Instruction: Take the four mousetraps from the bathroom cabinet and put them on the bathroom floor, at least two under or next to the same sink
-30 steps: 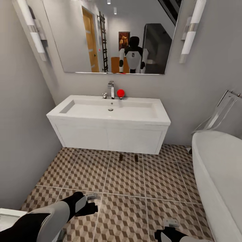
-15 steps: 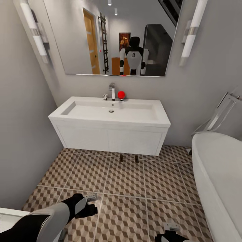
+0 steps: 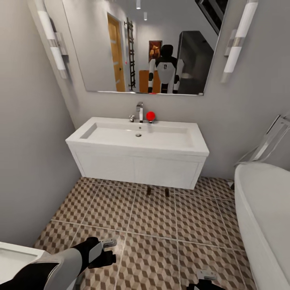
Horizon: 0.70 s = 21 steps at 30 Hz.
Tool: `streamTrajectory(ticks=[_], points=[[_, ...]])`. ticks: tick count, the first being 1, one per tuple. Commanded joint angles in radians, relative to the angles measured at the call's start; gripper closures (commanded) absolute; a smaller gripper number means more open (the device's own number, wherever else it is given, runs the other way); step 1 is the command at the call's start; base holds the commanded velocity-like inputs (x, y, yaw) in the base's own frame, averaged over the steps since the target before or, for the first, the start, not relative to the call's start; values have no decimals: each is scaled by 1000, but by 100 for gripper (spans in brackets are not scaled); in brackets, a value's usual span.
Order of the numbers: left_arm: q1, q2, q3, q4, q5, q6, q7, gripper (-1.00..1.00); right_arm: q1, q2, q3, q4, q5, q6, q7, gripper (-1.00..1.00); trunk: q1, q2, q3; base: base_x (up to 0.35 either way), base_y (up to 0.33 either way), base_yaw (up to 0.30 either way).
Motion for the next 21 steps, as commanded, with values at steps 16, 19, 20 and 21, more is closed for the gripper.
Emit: streamTrajectory(ticks=[16,19,20,21], points=[[8,-1,2,2,9,0,6,-100,0,0,8,1,-4,4,-2,-100,-61,112,65,-72,0,95],[9,-1,2,2,9,0,6,-100,0,0,8,1,-4,4,-2,-100,-73,133,75,-67,0,18],[9,-1,2,2,9,-1,6,-100,0,0,8,1,-4,4,-2,-100,-77,140,78,-38,0,46],[9,-1,2,2,9,-1,6,-100,0,0,8,1,-4,4,-2,-100,-81,147,81,-38,0,46]])
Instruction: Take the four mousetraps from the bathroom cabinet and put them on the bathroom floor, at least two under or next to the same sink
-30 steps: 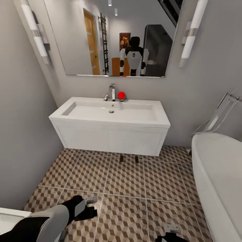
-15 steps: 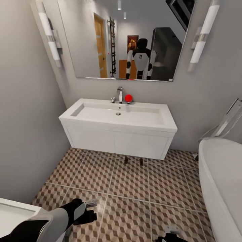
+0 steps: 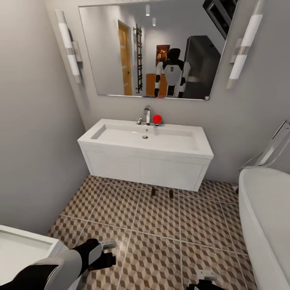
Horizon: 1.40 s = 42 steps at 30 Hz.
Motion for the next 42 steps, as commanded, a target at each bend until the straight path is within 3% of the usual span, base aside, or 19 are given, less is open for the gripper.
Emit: streamTrajectory(ticks=[1,42], points=[[-1,0,2,2,9,1,5,-100,-1,1,8,1,-5,4,-2,-100,-4,6,3,-31,0,81],[58,0,2,0,9,0,5,-100,-1,0,8,1,-5,4,-2,-100,-161,293,154,-4,0,131]])
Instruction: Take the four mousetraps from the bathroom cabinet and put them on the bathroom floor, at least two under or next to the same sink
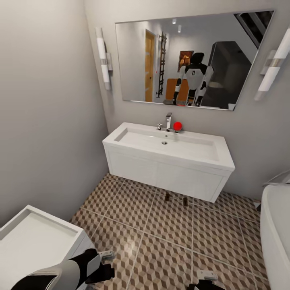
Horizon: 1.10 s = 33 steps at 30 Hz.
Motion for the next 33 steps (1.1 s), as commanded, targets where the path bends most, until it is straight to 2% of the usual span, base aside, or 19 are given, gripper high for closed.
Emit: streamTrajectory(ticks=[1,19,23,25,33], points=[[0,0,2,2,9,1,5,-100,-1,1,8,1,-5,4,-2,-100,-4,6,3,0,0,190],[35,5,4,3,9,0,6,-100,-1,-4,8,1,-5,4,-2,-100,-73,132,80,0,0,205],[81,9,4,3,11,-1,7,-100,-1,-9,8,1,-5,4,-2,-100,-88,160,96,0,0,217],[86,9,5,2,11,-1,7,-100,-1,-9,8,1,-5,4,-2,-100,-95,173,104,0,0,223],[121,15,6,2,28,-2,7,-100,-1,-10,8,1,-5,5,-2,-100,-95,173,112,0,0,233]])
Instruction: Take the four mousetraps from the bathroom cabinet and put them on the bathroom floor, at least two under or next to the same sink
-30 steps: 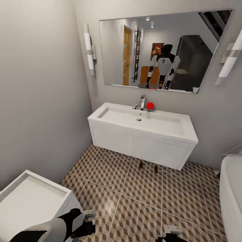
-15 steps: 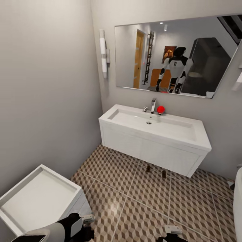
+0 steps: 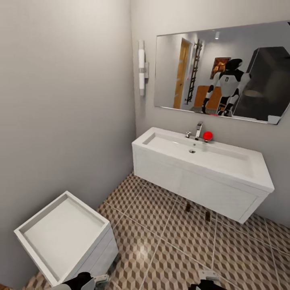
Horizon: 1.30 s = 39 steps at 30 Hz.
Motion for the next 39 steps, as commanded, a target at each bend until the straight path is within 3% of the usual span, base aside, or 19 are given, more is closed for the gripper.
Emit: streamTrajectory(ticks=[1,2,8,29,39], points=[[4,0,3,2,17,1,6,-100,-1,0,8,1,-5,4,-2,-100,1,-2,-1,0,0,244],[18,1,3,3,33,1,6,-100,-1,0,8,1,-5,4,-2,-100,1,-2,0,0,0,250],[44,1,2,2,45,1,6,-100,-1,-5,8,1,-5,4,-2,-100,1,-2,4,0,0,253],[56,1,3,3,50,-45,6,-100,-1,-9,8,1,-5,4,-2,-100,1,-2,10,0,0,245],[56,2,3,3,50,-79,8,-100,-1,-10,8,1,-5,5,-2,-100,1,-2,10,0,0,96]])
